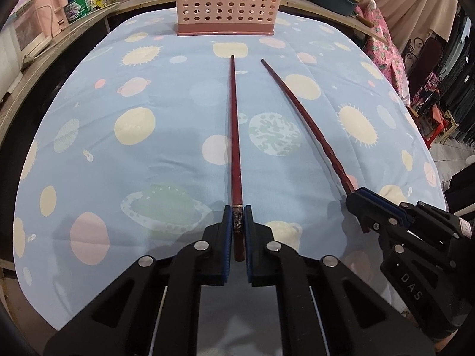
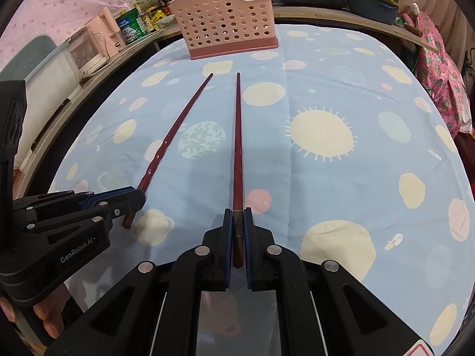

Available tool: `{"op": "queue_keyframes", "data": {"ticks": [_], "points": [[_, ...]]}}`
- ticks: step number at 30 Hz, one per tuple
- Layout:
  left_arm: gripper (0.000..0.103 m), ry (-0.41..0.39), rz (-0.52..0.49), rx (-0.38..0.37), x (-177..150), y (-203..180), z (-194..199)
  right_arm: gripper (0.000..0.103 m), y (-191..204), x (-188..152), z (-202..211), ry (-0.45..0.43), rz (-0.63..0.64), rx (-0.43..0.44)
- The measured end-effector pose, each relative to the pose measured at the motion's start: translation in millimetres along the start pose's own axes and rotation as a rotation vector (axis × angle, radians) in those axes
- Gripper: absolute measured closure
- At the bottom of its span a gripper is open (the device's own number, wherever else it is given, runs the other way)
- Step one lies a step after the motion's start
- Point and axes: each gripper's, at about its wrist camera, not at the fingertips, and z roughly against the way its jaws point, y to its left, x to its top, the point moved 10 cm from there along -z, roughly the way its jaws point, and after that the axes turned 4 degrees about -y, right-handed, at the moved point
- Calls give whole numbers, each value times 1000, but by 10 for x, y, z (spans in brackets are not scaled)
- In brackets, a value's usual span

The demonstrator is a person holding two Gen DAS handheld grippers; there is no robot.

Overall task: Organize utensils
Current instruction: 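Lift both dark-red chopsticks and carry them above the pink basket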

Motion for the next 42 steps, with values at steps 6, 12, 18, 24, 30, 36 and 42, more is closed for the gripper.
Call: {"op": "queue_keyframes", "data": {"ticks": [6, 12, 18, 24, 30, 36, 42], "points": [[96, -33, 25, -8, 99, 55, 172, 96, 60, 145, 145, -35, 8, 13], [96, -82, 50, -20, 258, 102, 419, 96, 93, 369, 309, -80, 12, 21], [96, -154, 84, -37, 527, 158, 711, 96, 74, 660, 518, -148, 1, 25], [96, -248, 114, -51, 928, 241, 1038, 96, 1, 1057, 777, -237, -13, 25], [96, -347, 110, -41, 1381, 299, 1310, 96, -75, 1521, 992, -330, -33, 38], [96, -387, 103, -28, 1722, 332, 1315, 96, -111, 1926, 1034, -387, -38, 48], [96, -398, 106, -10, 1904, 391, 1218, 96, -56, 2176, 963, -404, -19, 55]]}}
